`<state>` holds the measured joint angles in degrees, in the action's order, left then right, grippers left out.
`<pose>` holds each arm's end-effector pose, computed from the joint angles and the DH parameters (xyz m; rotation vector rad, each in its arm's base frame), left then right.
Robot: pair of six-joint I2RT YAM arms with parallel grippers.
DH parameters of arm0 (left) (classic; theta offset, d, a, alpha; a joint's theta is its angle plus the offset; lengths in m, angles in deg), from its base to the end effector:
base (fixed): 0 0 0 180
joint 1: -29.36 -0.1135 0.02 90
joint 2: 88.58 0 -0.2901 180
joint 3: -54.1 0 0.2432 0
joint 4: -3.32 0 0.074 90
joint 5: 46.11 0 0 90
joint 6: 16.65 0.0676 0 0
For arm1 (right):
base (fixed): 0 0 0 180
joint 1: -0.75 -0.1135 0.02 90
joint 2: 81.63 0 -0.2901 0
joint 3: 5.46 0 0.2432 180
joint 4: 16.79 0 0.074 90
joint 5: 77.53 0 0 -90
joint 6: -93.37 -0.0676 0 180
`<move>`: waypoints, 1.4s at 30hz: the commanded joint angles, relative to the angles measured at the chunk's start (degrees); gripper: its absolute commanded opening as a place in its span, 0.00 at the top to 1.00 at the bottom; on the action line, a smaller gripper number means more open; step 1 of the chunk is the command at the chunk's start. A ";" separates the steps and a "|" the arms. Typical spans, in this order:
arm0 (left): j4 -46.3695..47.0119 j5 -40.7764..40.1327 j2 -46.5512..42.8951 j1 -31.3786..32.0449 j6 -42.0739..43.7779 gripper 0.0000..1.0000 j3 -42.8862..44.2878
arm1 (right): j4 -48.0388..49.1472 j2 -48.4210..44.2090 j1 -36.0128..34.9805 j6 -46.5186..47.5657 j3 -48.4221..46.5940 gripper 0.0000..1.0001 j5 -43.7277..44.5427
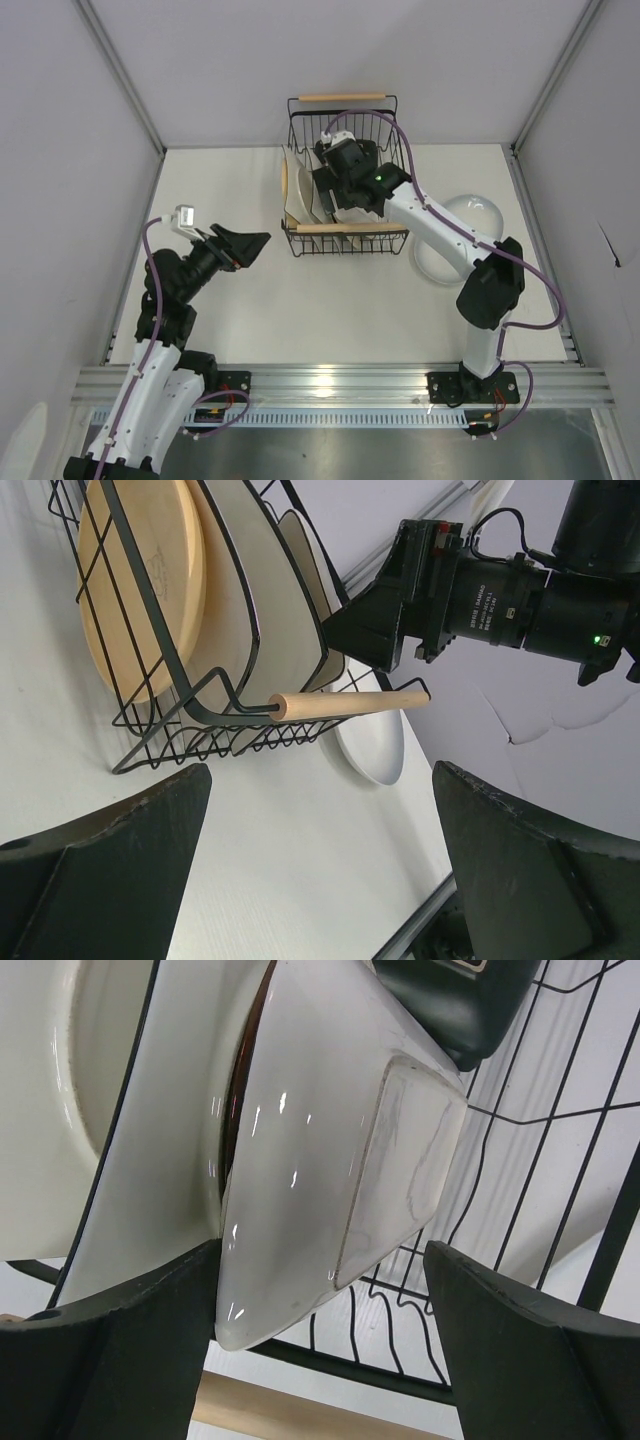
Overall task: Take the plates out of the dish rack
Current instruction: Grab a plate with the right arm
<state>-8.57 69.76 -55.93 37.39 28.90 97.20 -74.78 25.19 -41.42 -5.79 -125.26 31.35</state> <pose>0.1441 -0.0501 0.3107 -0.1655 1.6921 -1.0571 0.3397 0.2781 0.3482 -0.5015 2.2496 0.0678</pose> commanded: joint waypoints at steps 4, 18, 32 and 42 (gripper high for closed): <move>1.30 0.85 0.05 0.14 1.20 0.01 0.01 | -0.77 -2.67 1.39 0.73 -2.51 0.14 3.80; 0.77 0.59 -0.12 0.14 1.38 0.00 0.01 | -1.21 -4.08 4.38 0.12 -0.39 0.18 5.74; -0.72 -0.20 -0.83 0.14 1.91 0.00 0.45 | -1.47 -0.39 6.40 0.20 1.28 0.50 6.89; -1.95 -0.99 -1.71 0.14 2.87 0.00 1.24 | 0.37 3.12 7.72 -1.29 3.03 0.71 6.79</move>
<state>-10.66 69.49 -56.87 37.39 30.43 97.20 -75.09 26.24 -35.61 -7.28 -123.53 35.63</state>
